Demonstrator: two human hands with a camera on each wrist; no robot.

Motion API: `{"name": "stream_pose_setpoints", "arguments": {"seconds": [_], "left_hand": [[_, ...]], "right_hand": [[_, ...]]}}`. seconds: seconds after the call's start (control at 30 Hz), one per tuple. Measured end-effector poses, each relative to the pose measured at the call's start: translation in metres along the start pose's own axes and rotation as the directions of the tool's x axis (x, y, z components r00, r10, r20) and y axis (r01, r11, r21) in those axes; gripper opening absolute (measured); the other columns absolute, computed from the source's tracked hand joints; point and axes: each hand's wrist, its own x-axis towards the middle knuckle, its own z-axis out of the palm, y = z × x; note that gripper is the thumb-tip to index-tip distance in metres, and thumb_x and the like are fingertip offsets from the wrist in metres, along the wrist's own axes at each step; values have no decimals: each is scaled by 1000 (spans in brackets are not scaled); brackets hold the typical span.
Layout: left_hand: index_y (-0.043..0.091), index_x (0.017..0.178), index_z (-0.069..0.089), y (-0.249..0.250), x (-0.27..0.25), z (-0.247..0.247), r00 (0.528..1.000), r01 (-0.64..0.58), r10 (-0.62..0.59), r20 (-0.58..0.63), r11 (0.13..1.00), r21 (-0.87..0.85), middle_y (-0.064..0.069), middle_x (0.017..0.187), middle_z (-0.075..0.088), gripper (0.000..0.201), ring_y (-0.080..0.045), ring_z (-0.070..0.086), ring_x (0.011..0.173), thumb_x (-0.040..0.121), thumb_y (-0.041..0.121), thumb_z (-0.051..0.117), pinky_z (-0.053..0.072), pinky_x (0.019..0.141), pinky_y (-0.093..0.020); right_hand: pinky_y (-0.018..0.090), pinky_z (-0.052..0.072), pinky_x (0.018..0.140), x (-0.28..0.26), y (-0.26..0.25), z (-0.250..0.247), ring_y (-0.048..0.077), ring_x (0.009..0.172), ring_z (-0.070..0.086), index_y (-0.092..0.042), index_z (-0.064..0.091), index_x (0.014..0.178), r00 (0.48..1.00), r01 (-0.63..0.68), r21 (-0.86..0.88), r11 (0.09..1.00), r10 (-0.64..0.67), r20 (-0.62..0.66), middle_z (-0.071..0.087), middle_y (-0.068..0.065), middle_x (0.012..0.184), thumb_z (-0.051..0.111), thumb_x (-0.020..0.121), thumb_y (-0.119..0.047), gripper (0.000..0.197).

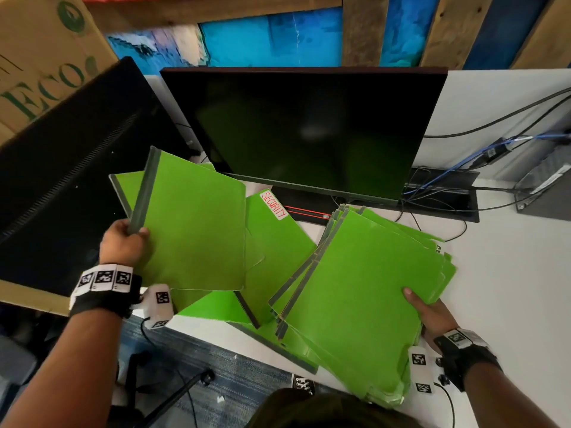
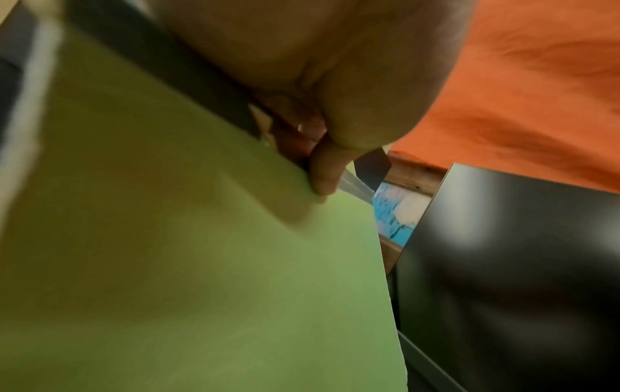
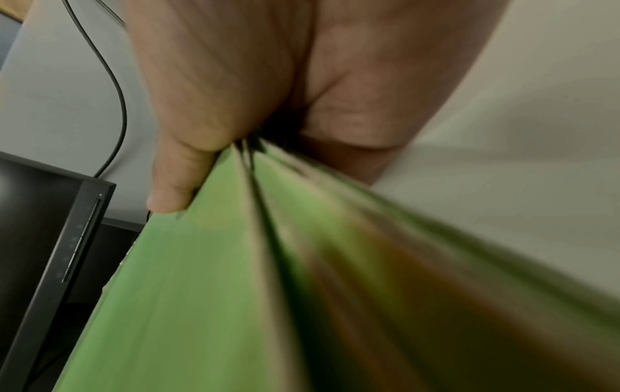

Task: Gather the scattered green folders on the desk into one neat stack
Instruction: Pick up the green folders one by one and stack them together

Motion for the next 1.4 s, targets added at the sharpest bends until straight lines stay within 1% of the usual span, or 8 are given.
{"name": "stream_pose_setpoints", "arguments": {"seconds": [0.13,0.53,0.67,0.87,1.0,1.13,1.23,1.4], "left_hand": [[9,123,54,7,-5,-15,996,-39,43,-84,998,47,-22,123,60,34,-40,54,115,92,22,52,41,97,-43],[29,114,47,14,-16,-69,814,-401,373,-445,915,34,-6,115,61,32,-35,57,107,90,48,37,46,91,-50],[50,96,43,41,-39,-68,802,-440,291,-522,879,-186,44,93,53,10,15,54,89,95,43,37,41,87,-22],[22,94,53,82,-82,7,889,-348,456,-36,624,-700,17,70,61,20,7,49,59,97,5,43,40,55,-11],[21,101,58,91,-120,78,782,-267,567,259,680,-683,11,79,63,14,-4,53,69,87,17,57,44,65,-21],[22,95,57,84,-140,140,677,-353,567,470,810,-469,3,80,58,25,-8,49,71,79,40,53,41,68,-30],[16,101,59,76,-149,171,686,-358,478,548,878,-318,-1,81,59,13,-16,51,71,90,21,56,37,68,-26],[10,122,61,78,-157,195,757,-298,340,558,940,-169,-9,103,66,31,-23,60,92,91,16,58,41,77,-24]], "right_hand": [[35,46,84,-5,-6,3,18,91,63,-15,53,129,1000,11,23,1000,-11,21,65,10,116,80,63,-49,79],[45,47,92,2,1,-4,26,104,64,-23,57,126,998,-58,-10,998,59,35,68,1,113,86,42,-59,96],[45,48,92,2,3,-5,27,105,64,-21,56,128,998,-65,-14,998,65,23,67,5,118,85,47,-57,94],[46,46,94,-1,-1,-2,28,107,62,-17,53,132,998,-52,2,999,52,39,64,7,123,79,62,-48,81],[41,46,89,-4,-5,1,25,101,63,-16,53,130,999,-37,22,999,36,40,62,10,124,74,69,-46,71],[45,51,88,-1,-2,-1,28,103,63,-19,53,126,999,-38,18,999,38,33,65,10,116,79,35,-73,109],[34,59,64,1,-1,-2,26,95,64,-17,50,125,998,-57,99,993,55,28,65,7,107,78,25,-75,120],[42,57,77,1,1,-3,32,106,62,-17,46,133,997,-82,121,989,80,22,62,13,119,71,31,-81,124]]}}
